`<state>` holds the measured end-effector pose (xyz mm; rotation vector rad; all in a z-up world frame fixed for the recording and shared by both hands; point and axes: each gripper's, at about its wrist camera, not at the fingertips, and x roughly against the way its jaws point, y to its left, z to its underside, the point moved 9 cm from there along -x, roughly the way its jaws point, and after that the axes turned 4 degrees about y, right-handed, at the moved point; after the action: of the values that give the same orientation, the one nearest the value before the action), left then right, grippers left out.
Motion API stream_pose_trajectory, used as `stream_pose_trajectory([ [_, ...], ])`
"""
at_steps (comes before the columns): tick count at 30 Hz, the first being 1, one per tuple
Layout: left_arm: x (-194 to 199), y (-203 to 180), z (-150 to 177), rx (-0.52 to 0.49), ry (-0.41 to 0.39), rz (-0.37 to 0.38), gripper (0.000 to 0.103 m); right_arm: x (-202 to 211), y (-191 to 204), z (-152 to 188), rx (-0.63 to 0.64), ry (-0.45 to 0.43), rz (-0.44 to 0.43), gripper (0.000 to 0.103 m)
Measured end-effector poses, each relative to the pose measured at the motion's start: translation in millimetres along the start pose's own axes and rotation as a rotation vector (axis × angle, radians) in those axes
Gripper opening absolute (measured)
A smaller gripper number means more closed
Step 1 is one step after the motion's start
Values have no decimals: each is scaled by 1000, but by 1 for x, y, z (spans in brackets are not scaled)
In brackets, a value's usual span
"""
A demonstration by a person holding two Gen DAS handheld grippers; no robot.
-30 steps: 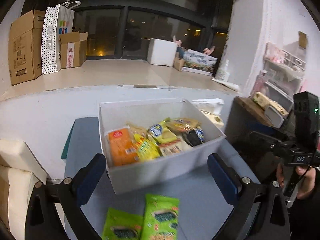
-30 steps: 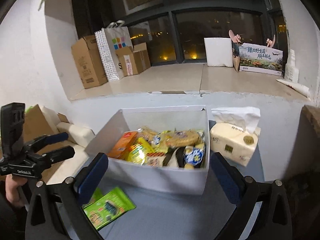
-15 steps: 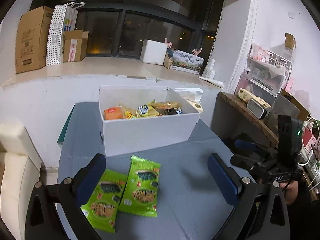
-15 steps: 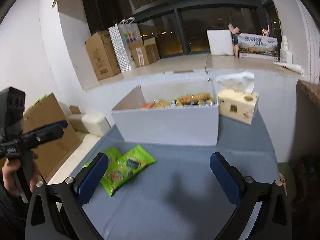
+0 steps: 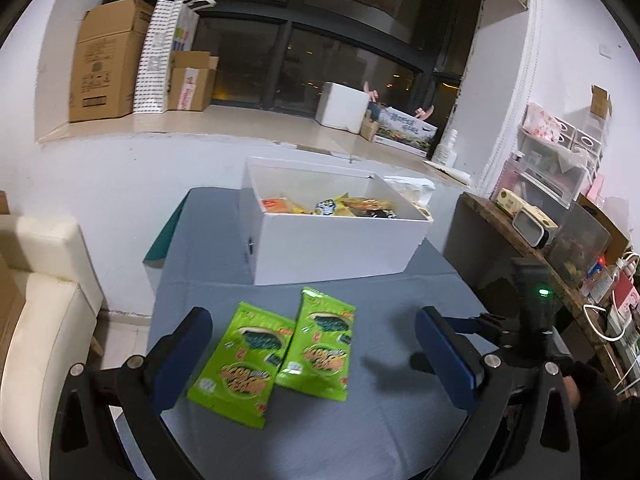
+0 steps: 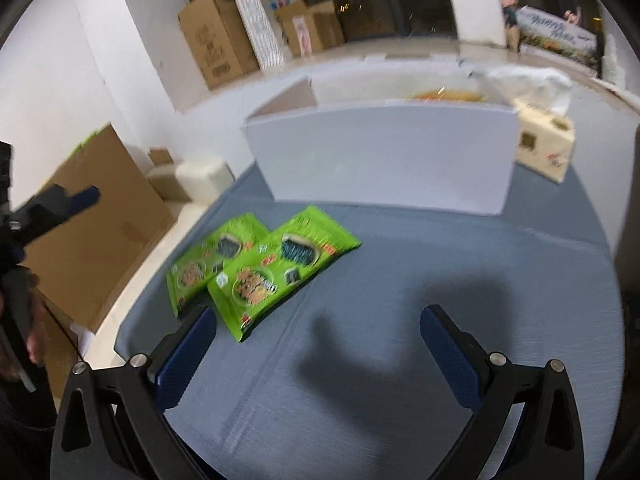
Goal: Organize snacks
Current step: 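Grasp one green seaweed pack with the right gripper, then grasp the other green seaweed pack with the left gripper while right gripper holds its pack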
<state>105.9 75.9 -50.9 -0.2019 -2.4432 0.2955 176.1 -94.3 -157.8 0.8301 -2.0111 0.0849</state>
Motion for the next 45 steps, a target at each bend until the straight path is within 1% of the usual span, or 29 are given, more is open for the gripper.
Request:
stream_pose_trajectory([
  [3,8,9,9,3,-1,-23,103,-24,12,-2,-8,63,3,103],
  [6,14,20,17,13,-2,-39,103,-41,21,-10,-46,97,-6,103],
  [7,15,25,19,21,-3,-44,103,-49,23,-14,-63,106,6,103],
  [10,19,36,25,54,-8,-40,103,-73,22,-29,-114,123,83,103],
  [14,20,44,31,69,-5,-43,103,-100,25,-44,-186,142,117,103],
  [16,19,47,33,77,-3,-44,103,-111,30,-47,-194,166,111,103],
  [18,19,50,34,84,-6,-34,103,-122,36,-50,-205,185,79,103],
  [22,20,54,37,95,-11,-35,103,-129,39,-60,-175,169,90,103],
  [23,20,54,36,96,-11,-36,103,-130,41,-60,-166,167,100,97],
  [24,20,55,36,96,-11,-34,103,-129,41,-60,-144,164,118,94],
  [25,19,55,37,97,-10,-31,103,-129,41,-61,-129,162,123,85],
  [26,18,56,37,98,-9,-33,103,-127,41,-61,-115,159,125,73],
  [27,18,56,38,99,-8,-35,103,-127,40,-61,-106,160,123,71],
  [31,14,56,41,100,4,-31,103,-125,43,-60,-41,159,120,69],
  [34,6,57,43,102,26,-36,103,-114,45,-66,-8,120,123,68],
  [36,-2,56,45,100,44,-34,103,-99,44,-70,-1,80,125,68],
  [38,-13,56,49,102,72,-41,103,-81,41,-71,-9,49,102,68],
  [41,-40,53,53,120,120,-34,103,-50,37,-72,-5,-11,95,68],
  [43,-65,52,58,136,169,-56,103,-24,30,-72,-8,-62,94,68],
  [44,-73,52,59,137,179,-65,103,-14,27,-73,-16,-83,91,68],
  [45,-84,52,60,135,188,-91,103,3,21,-72,-26,-113,87,68],
])
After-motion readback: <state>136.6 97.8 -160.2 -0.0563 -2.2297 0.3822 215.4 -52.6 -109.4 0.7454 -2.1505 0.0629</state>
